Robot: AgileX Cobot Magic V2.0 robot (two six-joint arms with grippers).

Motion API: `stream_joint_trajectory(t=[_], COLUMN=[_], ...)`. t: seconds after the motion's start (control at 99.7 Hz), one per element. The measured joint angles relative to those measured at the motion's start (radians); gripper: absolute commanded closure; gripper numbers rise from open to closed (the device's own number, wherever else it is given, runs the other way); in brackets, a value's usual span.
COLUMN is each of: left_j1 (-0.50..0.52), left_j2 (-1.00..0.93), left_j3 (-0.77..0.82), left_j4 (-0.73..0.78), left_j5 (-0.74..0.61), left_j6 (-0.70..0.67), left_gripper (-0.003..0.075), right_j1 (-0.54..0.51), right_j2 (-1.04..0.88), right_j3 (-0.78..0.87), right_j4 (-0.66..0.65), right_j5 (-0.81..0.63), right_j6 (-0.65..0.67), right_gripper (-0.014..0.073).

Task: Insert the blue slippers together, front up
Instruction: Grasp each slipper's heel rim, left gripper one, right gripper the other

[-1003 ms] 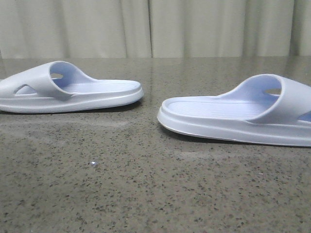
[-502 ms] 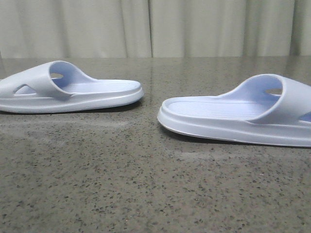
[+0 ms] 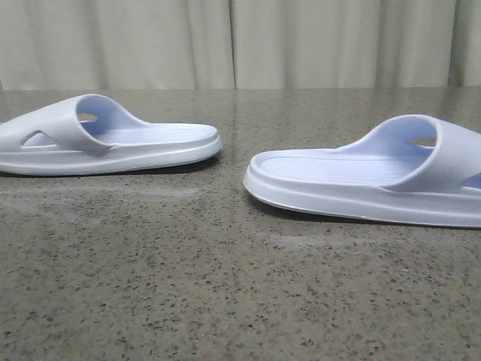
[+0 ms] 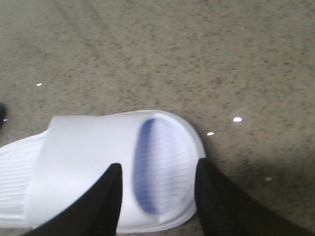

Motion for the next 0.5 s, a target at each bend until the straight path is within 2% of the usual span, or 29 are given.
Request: stream_joint_trajectory(t=[0.171, 0.502], left_j1=[0.000, 0.000], left_j2=[0.000, 0.040], left_j3=[0.000, 0.000], left_j4=[-0.001, -0.002], left_j5=[0.002, 0.002], left_j6=[0.000, 0.000], left_gripper=[0.0393, 0.0393], right_j1=[-0.108, -0.120], right_j2=[0.113, 0.239], right_j3=[-0.064, -0.084], right_j4=[-0.029, 0.021], right_j5=[0.060, 0.102], right_j6=[-0.024, -0.128], right_gripper=[0.0305, 0.0305])
